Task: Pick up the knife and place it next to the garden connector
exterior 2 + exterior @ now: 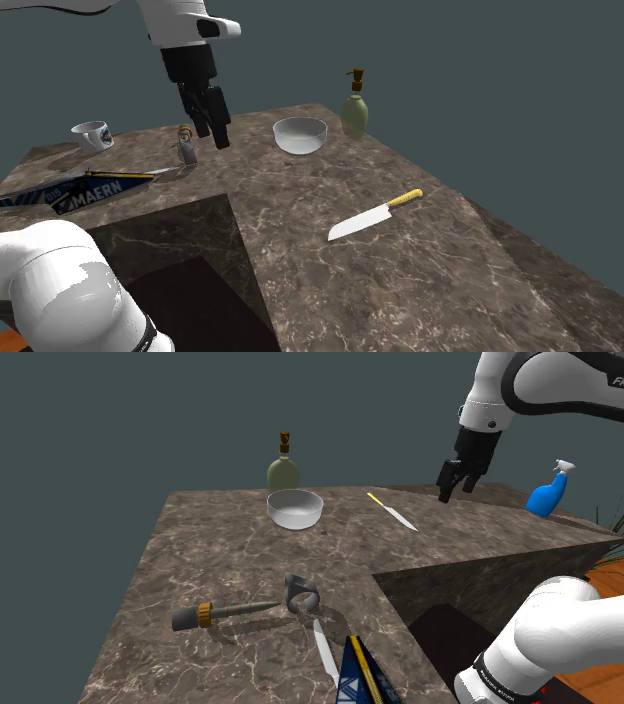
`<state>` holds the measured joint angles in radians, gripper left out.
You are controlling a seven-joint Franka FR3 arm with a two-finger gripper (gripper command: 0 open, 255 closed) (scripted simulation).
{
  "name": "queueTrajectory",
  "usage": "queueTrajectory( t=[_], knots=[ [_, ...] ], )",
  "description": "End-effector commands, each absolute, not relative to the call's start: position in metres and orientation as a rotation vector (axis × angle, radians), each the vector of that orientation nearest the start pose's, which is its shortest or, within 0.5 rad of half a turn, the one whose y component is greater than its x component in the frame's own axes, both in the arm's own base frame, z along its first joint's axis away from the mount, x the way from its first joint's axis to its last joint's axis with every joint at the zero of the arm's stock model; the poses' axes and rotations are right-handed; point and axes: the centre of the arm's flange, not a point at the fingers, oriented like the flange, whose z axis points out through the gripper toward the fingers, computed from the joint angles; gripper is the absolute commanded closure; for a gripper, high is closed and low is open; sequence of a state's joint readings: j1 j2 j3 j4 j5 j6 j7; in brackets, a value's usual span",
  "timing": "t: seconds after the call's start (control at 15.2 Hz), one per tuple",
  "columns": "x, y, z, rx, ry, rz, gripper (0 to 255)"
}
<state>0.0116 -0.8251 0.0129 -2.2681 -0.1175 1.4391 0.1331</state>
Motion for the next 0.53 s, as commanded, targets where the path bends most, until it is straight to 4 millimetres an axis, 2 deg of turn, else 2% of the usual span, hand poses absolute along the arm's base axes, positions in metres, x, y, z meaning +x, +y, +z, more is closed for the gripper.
queueTrajectory(
  t=[0.0,0.46],
  knots=[
    [0.282,-0.005,0.632,-3.261,0.209,-0.01,0],
    [0.359,-0.059,0.599,-3.228,0.25,0.054,0]
  ],
)
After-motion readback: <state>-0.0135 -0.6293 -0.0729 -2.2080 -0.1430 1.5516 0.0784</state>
